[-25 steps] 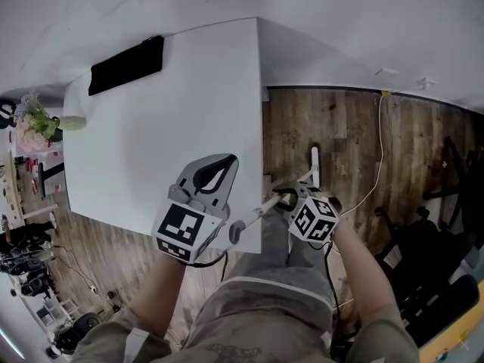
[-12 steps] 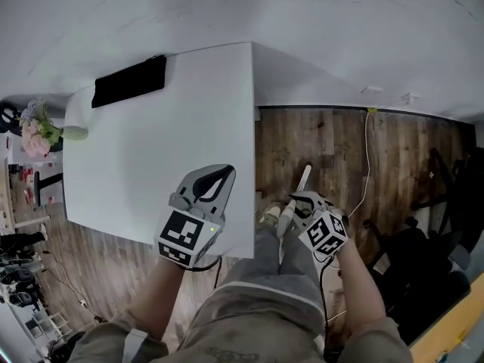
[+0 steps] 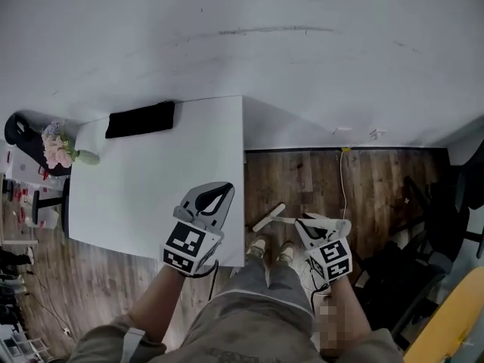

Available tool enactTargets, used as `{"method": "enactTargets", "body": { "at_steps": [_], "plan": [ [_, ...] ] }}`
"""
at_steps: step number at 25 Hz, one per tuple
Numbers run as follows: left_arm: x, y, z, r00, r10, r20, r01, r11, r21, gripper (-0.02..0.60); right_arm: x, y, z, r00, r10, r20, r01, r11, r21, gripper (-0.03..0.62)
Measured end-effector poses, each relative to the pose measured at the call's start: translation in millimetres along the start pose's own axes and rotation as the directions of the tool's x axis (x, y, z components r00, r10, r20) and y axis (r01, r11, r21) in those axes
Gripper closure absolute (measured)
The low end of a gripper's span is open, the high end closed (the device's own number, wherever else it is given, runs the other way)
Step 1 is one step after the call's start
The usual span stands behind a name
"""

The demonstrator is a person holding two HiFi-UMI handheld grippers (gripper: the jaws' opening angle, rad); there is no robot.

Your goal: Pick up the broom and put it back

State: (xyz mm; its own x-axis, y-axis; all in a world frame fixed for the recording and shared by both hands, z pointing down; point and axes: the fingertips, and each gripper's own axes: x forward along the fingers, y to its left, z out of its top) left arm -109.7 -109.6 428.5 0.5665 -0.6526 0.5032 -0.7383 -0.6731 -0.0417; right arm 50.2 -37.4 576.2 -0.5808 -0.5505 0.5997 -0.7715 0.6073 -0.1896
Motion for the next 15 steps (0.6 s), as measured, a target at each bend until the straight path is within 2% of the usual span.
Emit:
{"method": "enactTargets", "body": {
  "at_steps": [3,7,11,15],
  "plan": [
    [-18.7,-9.3,17.5,1.0,0.007,0.016,-0.007,1.0,0.006,0.565,-42.5,5.9,36.5,0.995,-0.088,0.053,0.084,0.994,0.07,0.491],
    [-25.5,-16.4,55.9,0.996,0.01,0.089,-0.014,0.999,0.046,0.565,-95.3,2.9,103.2,0.961,-0.206,0.182,0.199,0.978,0.054,0.491],
    [-33.5,-23.9,93.7,0.989,-0.001,0.149,-0.012,0.997,0.083,0.565,-148.6,-11.9,151.2,0.901,-0.332,0.281,0.325,0.943,0.07,0.491],
    [-42.2,-35.7,131.5,0.977,-0.01,0.211,-0.018,0.992,0.128,0.565,-205.8,-28.4,185.4,0.817,-0.44,0.372,0.436,0.895,0.099,0.491]
  ]
}}
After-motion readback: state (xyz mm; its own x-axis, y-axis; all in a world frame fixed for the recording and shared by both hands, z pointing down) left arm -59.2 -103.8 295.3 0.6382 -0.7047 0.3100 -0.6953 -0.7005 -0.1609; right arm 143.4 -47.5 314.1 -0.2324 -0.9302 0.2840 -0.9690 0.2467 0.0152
